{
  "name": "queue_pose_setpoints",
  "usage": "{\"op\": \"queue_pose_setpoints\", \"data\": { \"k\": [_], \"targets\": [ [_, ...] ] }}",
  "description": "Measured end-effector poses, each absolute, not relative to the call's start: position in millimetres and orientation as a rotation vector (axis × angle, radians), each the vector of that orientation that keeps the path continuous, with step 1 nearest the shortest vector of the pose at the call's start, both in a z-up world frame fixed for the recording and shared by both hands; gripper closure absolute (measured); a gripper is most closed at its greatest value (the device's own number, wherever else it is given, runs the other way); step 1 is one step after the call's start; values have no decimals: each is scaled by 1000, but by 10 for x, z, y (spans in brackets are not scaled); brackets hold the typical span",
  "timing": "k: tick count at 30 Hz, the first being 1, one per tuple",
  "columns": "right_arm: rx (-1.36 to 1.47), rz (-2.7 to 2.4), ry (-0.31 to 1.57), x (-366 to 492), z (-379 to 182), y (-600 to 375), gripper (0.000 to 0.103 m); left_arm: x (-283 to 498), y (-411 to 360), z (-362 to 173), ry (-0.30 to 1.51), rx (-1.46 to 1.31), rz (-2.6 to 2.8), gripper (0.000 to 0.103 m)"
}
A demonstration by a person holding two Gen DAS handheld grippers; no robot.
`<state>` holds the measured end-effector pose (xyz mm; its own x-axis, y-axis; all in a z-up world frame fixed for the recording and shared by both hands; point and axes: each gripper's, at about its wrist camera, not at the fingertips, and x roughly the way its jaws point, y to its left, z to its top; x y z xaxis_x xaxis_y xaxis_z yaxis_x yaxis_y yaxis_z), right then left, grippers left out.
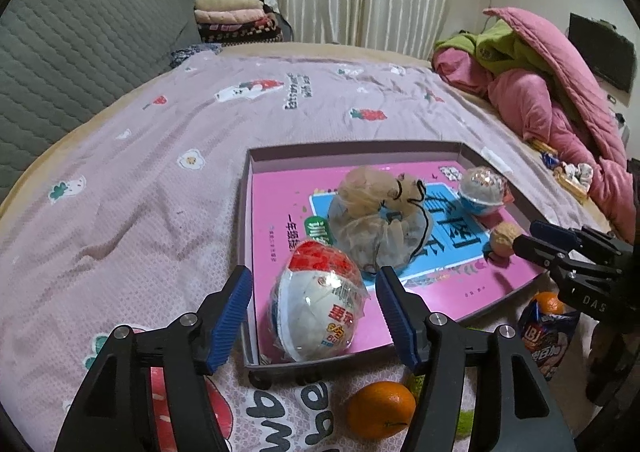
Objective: Organize objects
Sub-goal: 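Lower the walnut with the right tool while the left tool lowers the white egg into the tray, opening both, then withdraw both open tools from the tray toward the green ring and snack packet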
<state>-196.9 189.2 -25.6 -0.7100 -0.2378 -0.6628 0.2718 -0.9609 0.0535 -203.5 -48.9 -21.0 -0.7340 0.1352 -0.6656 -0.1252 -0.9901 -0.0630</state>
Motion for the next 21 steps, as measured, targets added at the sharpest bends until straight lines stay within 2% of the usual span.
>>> {"op": "queue_pose_setpoints", "data": {
  "k": [6, 21],
  "targets": [
    [959, -2694, 86, -1924, -159, 1873, 51, -1950, -493, -112, -27, -1027, 2813, 35],
    [835, -2708, 102, -1799, 16, 1842, 48, -1628, -355, 56, -6, -937, 2864, 35]
  ]
}}
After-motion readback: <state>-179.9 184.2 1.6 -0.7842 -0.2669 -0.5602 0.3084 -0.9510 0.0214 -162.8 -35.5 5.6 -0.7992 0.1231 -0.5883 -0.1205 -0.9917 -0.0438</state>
